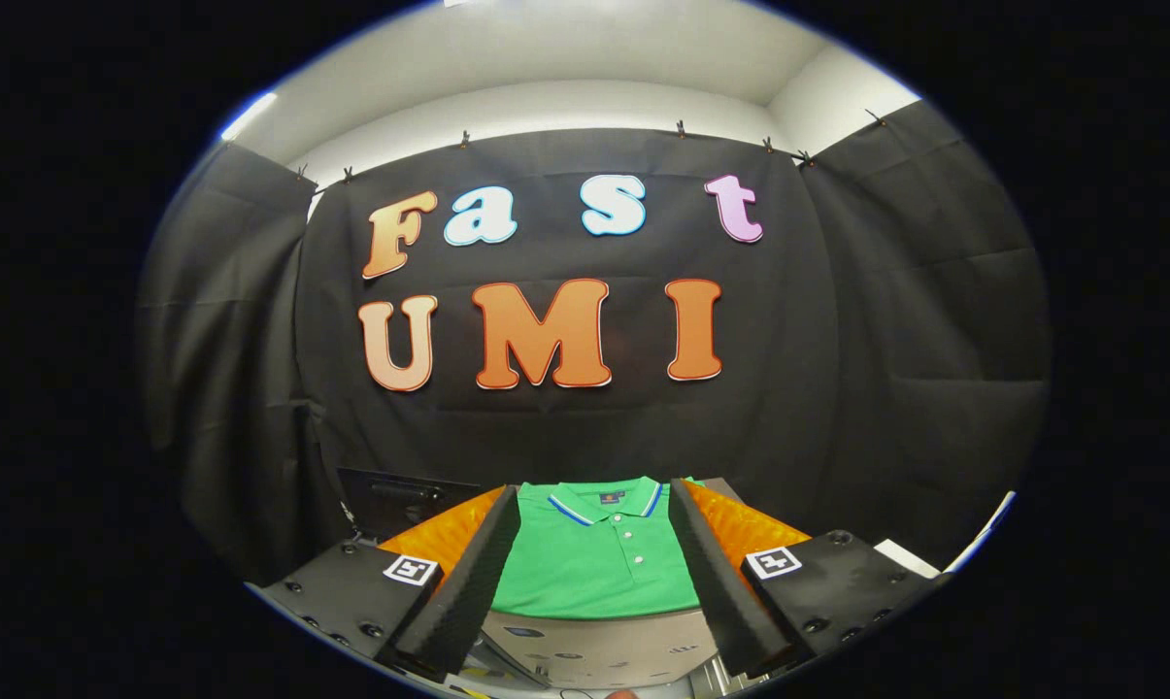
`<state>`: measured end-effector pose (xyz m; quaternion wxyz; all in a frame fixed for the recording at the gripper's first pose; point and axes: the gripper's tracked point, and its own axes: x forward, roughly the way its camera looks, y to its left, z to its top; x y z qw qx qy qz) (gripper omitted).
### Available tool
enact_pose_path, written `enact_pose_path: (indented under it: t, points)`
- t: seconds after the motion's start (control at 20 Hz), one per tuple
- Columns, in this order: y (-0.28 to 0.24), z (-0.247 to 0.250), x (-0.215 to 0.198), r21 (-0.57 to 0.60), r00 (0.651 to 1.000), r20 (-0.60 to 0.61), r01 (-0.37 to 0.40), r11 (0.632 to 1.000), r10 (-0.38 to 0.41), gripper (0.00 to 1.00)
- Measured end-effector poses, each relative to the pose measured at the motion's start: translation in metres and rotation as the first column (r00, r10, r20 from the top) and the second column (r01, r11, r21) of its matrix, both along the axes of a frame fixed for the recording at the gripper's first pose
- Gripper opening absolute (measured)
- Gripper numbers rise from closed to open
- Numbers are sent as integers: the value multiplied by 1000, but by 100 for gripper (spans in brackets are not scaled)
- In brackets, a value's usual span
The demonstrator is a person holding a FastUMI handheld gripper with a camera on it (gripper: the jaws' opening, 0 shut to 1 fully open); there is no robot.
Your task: Put the clothes into the washing machine and then close the washing machine lid.
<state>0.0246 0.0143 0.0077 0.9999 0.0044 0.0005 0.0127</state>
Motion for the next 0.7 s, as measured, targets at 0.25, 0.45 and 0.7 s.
enact_pose_path:
  t: [0.25,0.45,0.7]
  points:
    - [-6,-1,7,-12,1000,3,13,1000,-13,99]
    - [-7,-7,16,3,1000,-11,-13,1000,13,100]
    - [-14,-16,45,-14,999,-49,-22,1000,21,100]
